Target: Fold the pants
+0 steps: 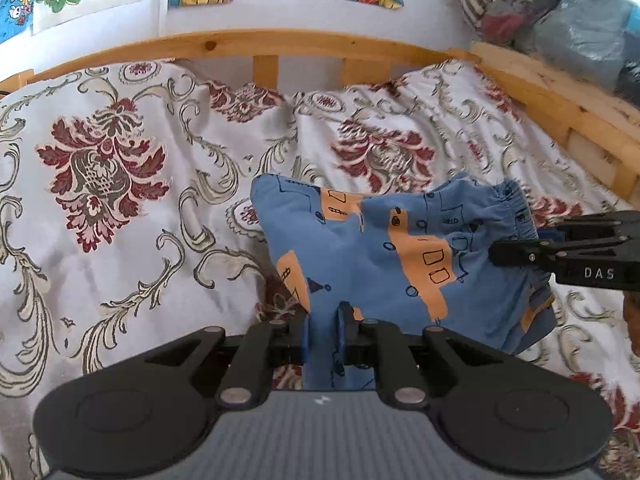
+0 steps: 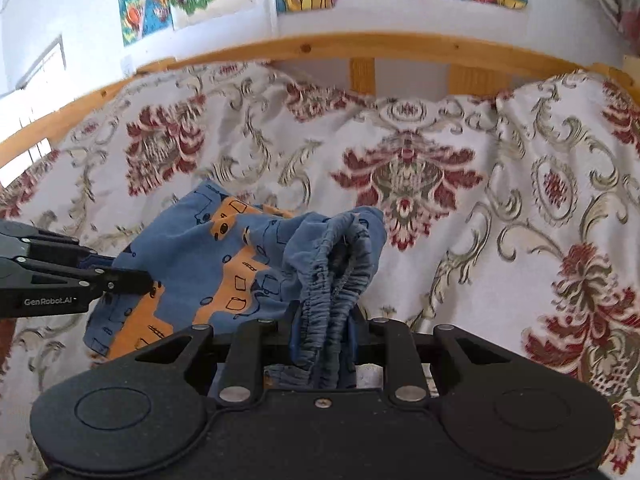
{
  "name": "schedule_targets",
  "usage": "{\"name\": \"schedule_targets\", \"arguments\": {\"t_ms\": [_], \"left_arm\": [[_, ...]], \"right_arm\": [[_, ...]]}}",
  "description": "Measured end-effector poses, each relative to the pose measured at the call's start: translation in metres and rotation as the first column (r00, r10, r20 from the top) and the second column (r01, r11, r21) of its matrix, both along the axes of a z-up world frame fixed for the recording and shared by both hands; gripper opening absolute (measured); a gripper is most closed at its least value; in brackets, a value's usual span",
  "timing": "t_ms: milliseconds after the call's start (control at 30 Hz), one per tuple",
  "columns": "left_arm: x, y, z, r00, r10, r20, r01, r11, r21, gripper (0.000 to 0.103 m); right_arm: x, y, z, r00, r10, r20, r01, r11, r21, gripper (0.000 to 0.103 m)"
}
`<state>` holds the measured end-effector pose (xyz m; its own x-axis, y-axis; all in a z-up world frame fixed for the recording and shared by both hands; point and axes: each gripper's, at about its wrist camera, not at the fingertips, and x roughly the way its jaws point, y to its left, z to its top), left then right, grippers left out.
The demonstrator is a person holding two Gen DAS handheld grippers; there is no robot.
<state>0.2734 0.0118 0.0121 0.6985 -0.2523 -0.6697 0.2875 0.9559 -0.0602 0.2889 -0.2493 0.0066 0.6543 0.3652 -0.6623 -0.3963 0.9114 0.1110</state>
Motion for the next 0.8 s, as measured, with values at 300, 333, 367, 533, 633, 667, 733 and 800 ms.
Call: {"name": "schedule_targets", "arguments": {"t_ms": [300, 333, 367, 533, 633, 667, 733, 800], "left_arm": [[0.005, 0.006, -0.026, 0.999, -0.016, -0.035, 0.016, 1.000, 0.012, 0.015], [0.005, 0.006, -0.026, 0.999, -0.019, -0.035, 0.019, 1.000, 0.012, 0.015], [0.006, 0.007, -0.025, 0.999, -0.020, -0.035, 0.021, 1.000, 0.013, 0.015], [0.006, 0.007, -0.026, 0.999, -0.016, -0.042, 0.016, 1.000, 0.006, 0.015], [0.006, 0.007, -0.027, 0.999, -0.015, -0.044, 0.016, 1.000, 0.007, 0.015], [0.006, 0.007, -0.027, 0.999, -0.017, -0.045, 0.017, 1.000, 0.008, 0.016], [0.006, 0.007, -0.026, 0.999, -0.017, -0.052, 0.018, 1.000, 0.003, 0.018], [0.004, 0.009, -0.024, 0.998, -0.002, -0.066, 0.001, 1.000, -0.008, 0.024]], "right_arm": [[0.003, 0.002, -0.010, 1.000, -0.006, -0.014, 0.006, 1.000, -0.017, 0.024], [0.003, 0.002, -0.010, 1.000, -0.004, -0.015, 0.004, 1.000, -0.019, 0.024], [0.004, 0.002, -0.009, 1.000, -0.002, -0.016, 0.002, 1.000, -0.020, 0.024], [0.004, 0.003, -0.009, 1.000, -0.001, -0.016, 0.000, 1.000, -0.026, 0.025], [0.000, 0.001, -0.008, 1.000, -0.019, -0.016, 0.018, 0.999, -0.029, 0.037], [-0.003, 0.000, -0.007, 1.000, -0.029, -0.012, 0.028, 0.999, -0.027, 0.042], [-0.013, -0.002, -0.004, 0.999, -0.040, 0.004, 0.040, 0.999, -0.020, 0.050], [-0.028, -0.003, 0.001, 0.998, -0.064, 0.028, 0.064, 0.998, -0.012, 0.060]]}}
